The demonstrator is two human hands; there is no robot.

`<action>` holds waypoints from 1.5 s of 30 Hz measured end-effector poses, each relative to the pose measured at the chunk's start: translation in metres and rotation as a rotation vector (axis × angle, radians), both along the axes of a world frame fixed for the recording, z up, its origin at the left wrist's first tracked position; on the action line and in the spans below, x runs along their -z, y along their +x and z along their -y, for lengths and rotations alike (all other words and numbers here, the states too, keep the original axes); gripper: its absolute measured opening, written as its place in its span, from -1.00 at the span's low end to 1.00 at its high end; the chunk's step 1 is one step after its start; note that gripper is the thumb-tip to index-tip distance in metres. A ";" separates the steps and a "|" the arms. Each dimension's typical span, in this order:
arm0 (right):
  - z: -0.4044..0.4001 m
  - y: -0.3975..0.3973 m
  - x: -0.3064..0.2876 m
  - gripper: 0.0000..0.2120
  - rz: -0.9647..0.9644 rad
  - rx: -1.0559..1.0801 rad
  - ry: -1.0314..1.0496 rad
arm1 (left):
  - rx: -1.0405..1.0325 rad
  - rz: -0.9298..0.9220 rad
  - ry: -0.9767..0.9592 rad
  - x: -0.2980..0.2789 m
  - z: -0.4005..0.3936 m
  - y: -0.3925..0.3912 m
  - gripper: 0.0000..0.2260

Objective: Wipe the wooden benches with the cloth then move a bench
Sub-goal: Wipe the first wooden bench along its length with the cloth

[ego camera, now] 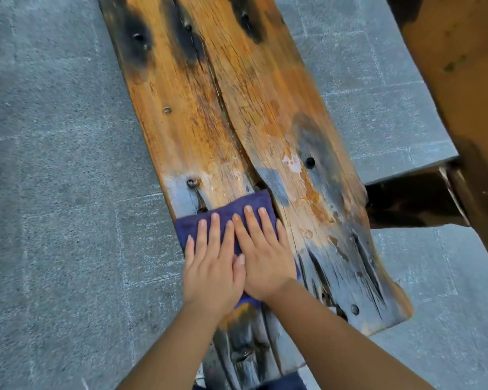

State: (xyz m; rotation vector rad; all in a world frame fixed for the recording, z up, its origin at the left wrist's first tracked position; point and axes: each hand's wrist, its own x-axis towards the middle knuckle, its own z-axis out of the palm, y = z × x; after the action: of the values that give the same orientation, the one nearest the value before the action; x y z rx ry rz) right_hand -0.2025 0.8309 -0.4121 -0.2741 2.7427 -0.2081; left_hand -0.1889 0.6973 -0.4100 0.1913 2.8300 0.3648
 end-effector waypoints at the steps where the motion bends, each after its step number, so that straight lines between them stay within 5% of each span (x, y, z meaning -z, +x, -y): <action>1: -0.001 -0.017 0.001 -0.32 0.001 -0.011 -0.001 | -0.012 -0.007 -0.016 0.001 -0.002 -0.016 -0.42; 10: -0.071 -0.080 0.005 -0.33 -0.031 -0.031 0.005 | -0.084 -0.005 -0.048 0.001 -0.079 -0.074 -0.44; 20: -0.186 -0.041 -0.011 -0.37 -0.135 0.284 -0.029 | 0.291 0.004 0.079 0.001 -0.196 -0.069 -0.46; 34: -0.161 -0.039 -0.011 -0.38 -0.068 0.157 -0.061 | 0.254 -0.010 0.024 0.003 -0.152 -0.063 -0.45; 45: 0.001 -0.110 -0.002 -0.34 -0.039 -0.036 -0.106 | -0.125 0.070 -0.197 -0.006 0.014 -0.098 -0.42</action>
State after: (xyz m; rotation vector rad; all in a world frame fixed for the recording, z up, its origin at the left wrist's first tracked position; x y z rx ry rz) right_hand -0.3127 0.8295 -0.4097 -0.3598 2.7671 -0.3428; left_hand -0.2869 0.6832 -0.4042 -0.0379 2.7932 0.1139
